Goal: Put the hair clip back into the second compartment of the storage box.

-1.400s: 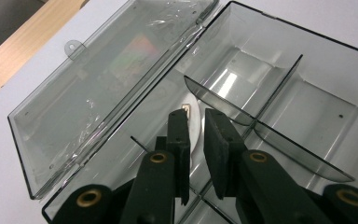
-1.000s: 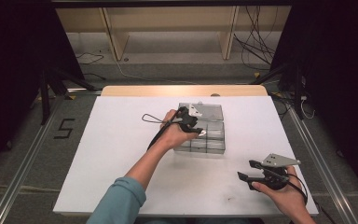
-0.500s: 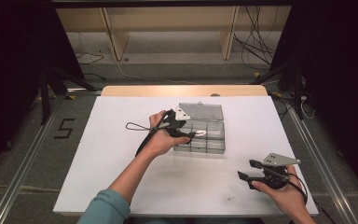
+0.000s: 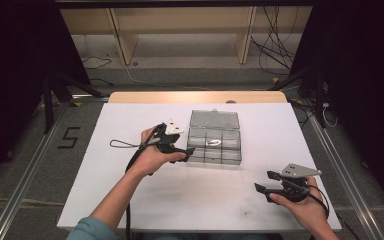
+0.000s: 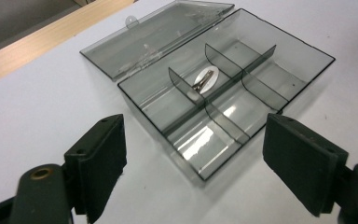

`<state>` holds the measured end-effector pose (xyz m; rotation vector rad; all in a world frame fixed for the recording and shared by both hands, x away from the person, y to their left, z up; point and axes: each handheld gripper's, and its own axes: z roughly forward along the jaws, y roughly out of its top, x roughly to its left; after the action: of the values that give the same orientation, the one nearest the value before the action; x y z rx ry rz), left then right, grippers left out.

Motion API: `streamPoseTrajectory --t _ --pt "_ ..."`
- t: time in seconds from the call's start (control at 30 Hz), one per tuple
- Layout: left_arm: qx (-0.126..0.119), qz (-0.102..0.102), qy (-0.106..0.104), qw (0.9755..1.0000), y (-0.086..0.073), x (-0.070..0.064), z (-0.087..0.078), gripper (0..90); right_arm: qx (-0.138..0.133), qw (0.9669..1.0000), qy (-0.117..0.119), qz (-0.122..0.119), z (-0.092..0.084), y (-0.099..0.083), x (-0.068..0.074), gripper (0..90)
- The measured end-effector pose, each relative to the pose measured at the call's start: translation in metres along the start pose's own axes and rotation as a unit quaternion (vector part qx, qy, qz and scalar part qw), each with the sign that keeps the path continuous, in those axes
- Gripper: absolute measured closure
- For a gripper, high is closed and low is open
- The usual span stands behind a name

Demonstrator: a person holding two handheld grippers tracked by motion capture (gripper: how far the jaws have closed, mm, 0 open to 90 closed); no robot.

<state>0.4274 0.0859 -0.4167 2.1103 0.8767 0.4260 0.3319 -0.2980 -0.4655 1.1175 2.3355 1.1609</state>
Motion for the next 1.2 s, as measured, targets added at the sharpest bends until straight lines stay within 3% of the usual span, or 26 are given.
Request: streamPoseTrajectory --t 0.33,0.87,1.0,1.2 --pt "-0.002 -0.016 0.014 0.9998 -0.03 0.008 -0.022 19.2 0.002 1.0 0.002 0.001 0.002 0.0 0.0 32.3" --pt "-0.013 -0.041 0.034 0.9985 -0.083 -0.001 -0.055 18.9 0.004 1.0 0.003 0.003 0.003 -0.001 0.0 32.3" --pt "-0.007 -0.035 0.049 0.9982 -0.093 -0.002 -0.063 18.9 0.006 1.0 0.003 0.001 0.002 -0.001 0.0 32.3" --pt "0.027 -0.009 0.08 0.9964 -0.111 0.0 -0.066 18.4 0.007 1.0 0.004 0.0 0.002 -0.001 0.0 32.2"
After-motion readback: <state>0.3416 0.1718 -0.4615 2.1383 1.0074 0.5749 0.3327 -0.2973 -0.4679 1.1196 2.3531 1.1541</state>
